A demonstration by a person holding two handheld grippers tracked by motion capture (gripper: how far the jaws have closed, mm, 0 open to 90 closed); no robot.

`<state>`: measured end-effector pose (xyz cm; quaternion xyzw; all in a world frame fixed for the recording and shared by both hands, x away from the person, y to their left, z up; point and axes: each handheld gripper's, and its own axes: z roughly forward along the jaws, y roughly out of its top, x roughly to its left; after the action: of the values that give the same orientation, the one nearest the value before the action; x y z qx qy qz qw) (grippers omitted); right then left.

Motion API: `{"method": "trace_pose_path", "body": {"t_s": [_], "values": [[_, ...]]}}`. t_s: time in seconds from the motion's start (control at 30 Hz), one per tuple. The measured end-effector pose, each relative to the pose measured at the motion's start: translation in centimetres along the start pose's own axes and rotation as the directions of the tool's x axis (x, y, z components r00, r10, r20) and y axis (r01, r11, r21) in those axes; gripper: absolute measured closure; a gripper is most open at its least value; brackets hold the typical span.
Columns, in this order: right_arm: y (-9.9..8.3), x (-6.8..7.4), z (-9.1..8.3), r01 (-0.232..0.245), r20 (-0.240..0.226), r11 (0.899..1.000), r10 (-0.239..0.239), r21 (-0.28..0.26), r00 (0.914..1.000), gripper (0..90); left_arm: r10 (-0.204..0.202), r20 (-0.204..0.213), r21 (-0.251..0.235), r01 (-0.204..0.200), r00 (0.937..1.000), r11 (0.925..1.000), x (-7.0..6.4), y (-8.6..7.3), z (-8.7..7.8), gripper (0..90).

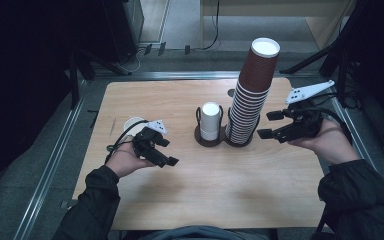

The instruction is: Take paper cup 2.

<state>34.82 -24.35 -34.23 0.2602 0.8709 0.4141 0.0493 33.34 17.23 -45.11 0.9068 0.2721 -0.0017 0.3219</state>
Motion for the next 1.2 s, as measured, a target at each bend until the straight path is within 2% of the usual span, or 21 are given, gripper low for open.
{"method": "trace_pose_path", "body": {"t_s": [0.13,0.33,0.4,0.53,0.7,0.83,1.03,1.2], "values": [[0.7,-0.7,-1.3,-0.013,0.021,1.0,0.013,-0.015,0.9997,23.6,0.002,0.004,0.001,-0.002,1.0,1.0,0.0,0.1,0.1,16.6],[2.5,-1.5,-2.9,-0.007,0.059,1.0,0.008,-0.029,0.9982,21.0,0.024,0.005,-0.001,-0.024,0.9997,0.9997,-0.3,0.2,0.3,16.6],[3.1,-1.9,-3.3,-0.021,0.054,0.999,0.022,-0.031,0.9983,19.1,0.035,0.014,-0.003,-0.035,0.9993,0.9994,-0.4,0.3,0.3,16.6],[4.3,-2.5,-3.5,-0.021,0.072,1.0,0.023,-0.022,0.9971,18.5,0.045,0.023,0.0,-0.045,0.9987,0.999,-0.6,0.4,0.5,16.6],[5.9,-3.1,-4.0,-0.02,0.102,0.999,0.024,-0.045,0.9945,17.3,0.052,0.028,0.008,-0.052,0.9982,0.9986,-0.7,0.4,0.7,16.6],[7.2,-3.4,-4.2,-0.011,0.108,0.998,0.018,-0.067,0.994,17.3,0.057,0.034,-0.007,-0.057,0.9978,0.9983,-0.7,0.4,0.4,16.6],[8.8,-4.0,-4.1,-0.016,0.123,0.997,0.025,-0.08,0.9921,15.9,0.06,0.023,-0.001,-0.06,0.9979,0.9982,-0.4,0.2,0.2,16.6],[10.2,-4.2,-3.7,-0.011,0.124,0.996,0.022,-0.093,0.9921,15.2,0.063,0.035,-0.008,-0.063,0.9974,0.998,-0.5,0.2,0.2,16.7]]}}
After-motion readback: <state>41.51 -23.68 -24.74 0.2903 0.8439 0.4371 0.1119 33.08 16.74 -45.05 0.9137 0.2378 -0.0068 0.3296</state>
